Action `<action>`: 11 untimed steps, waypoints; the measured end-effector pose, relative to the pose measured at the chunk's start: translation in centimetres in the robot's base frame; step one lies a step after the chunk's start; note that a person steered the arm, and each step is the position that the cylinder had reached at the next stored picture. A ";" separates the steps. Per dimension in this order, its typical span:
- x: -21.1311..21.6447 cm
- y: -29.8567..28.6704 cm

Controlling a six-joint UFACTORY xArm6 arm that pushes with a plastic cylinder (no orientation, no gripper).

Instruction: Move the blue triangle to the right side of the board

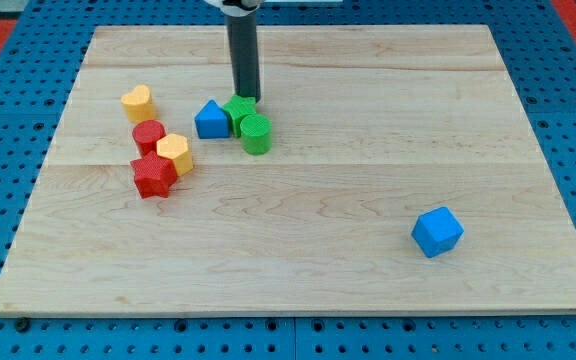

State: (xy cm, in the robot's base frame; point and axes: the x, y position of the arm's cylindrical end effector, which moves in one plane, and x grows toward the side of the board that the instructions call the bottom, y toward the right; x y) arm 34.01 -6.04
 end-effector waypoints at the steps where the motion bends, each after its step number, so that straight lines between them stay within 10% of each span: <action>1: -2.3 -1.9; 2: -0.1 -9.3; 6: 7.5 4.4; 8: 12.3 0.7; 9: 13.6 11.1; 11: 11.7 8.3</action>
